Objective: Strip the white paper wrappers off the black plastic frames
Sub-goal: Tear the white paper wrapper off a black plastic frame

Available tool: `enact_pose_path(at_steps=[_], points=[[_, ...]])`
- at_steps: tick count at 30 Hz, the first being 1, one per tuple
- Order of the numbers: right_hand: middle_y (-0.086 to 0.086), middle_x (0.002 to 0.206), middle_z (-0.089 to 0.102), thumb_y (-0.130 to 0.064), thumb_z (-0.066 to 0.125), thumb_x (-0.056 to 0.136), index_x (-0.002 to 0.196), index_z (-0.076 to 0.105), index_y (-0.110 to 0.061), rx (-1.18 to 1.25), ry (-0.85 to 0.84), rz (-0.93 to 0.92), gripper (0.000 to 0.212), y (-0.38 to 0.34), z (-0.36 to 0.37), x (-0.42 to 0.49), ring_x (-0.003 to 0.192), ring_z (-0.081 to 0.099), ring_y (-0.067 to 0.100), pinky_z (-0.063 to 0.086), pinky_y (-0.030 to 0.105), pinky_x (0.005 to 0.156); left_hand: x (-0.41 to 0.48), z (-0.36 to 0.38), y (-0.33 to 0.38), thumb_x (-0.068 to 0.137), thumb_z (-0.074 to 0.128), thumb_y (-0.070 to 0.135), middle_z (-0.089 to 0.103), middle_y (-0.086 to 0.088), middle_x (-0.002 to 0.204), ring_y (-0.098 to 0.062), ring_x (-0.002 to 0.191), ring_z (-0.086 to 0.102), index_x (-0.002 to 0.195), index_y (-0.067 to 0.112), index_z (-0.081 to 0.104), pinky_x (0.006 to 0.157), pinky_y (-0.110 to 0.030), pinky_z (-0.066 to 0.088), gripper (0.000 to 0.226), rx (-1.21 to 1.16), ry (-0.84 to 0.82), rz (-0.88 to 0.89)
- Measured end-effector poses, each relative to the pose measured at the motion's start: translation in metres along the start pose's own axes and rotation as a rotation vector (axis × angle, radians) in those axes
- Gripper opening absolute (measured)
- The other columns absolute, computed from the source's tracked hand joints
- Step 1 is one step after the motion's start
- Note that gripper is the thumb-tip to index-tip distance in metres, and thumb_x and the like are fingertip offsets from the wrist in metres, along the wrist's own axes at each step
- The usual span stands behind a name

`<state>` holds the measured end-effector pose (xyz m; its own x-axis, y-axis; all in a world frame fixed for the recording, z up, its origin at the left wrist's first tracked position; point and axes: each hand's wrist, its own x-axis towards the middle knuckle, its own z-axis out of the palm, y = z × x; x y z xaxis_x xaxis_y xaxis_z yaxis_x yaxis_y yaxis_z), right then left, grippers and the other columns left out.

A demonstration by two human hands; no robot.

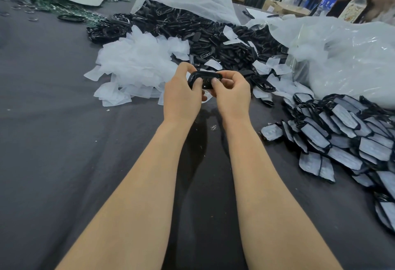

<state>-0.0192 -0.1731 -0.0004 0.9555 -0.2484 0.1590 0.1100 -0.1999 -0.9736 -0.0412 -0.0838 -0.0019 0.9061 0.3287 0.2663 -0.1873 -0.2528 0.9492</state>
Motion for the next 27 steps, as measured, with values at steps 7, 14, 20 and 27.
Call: enact_pose_path(at_steps=[7, 14, 20, 27], points=[[0.001, 0.096, 0.067, -0.017, 0.059, 0.089, 0.103, 0.067, -0.013, -0.302, 0.001, -0.111, 0.017, -0.004, -0.012, 0.001, 0.092, 0.063, 0.015, 0.048, 0.026, 0.088, 0.010, -0.017, 0.006, 0.096, 0.048, 0.003, 0.062, -0.004, 0.071, -0.003, 0.052, 0.062, 0.092, 0.019, 0.046, 0.060, -0.018, 0.054, 0.017, -0.440, 0.254, -0.174], [0.006, 0.124, 0.054, -0.040, 0.058, 0.091, 0.120, 0.063, -0.021, -0.909, -0.229, -0.172, 0.035, 0.000, 0.002, -0.008, 0.118, 0.047, 0.027, 0.039, 0.037, 0.097, 0.009, -0.015, 0.005, 0.097, 0.047, 0.004, 0.060, -0.005, 0.072, -0.003, 0.052, 0.059, 0.096, 0.015, 0.044, 0.057, -0.018, 0.052, 0.012, -0.536, 0.331, -0.229], [0.005, 0.092, 0.066, -0.010, 0.049, 0.096, 0.101, 0.061, -0.010, -0.347, 0.031, -0.125, 0.013, 0.000, -0.007, -0.003, 0.082, 0.059, 0.017, 0.046, 0.024, 0.075, 0.006, -0.011, 0.005, 0.097, 0.048, 0.006, 0.060, -0.003, 0.072, -0.002, 0.052, 0.060, 0.098, 0.016, 0.045, 0.059, -0.018, 0.053, 0.011, -0.481, 0.266, -0.232], [0.007, 0.077, 0.060, 0.012, 0.044, 0.091, 0.097, 0.063, -0.004, 0.505, -0.057, 0.337, 0.025, -0.010, -0.010, 0.001, 0.063, 0.057, 0.009, 0.054, 0.017, 0.062, 0.005, -0.010, 0.005, 0.097, 0.049, 0.007, 0.061, -0.003, 0.073, -0.005, 0.056, 0.061, 0.099, 0.017, 0.046, 0.062, -0.020, 0.054, 0.010, -0.443, 0.232, -0.223]])
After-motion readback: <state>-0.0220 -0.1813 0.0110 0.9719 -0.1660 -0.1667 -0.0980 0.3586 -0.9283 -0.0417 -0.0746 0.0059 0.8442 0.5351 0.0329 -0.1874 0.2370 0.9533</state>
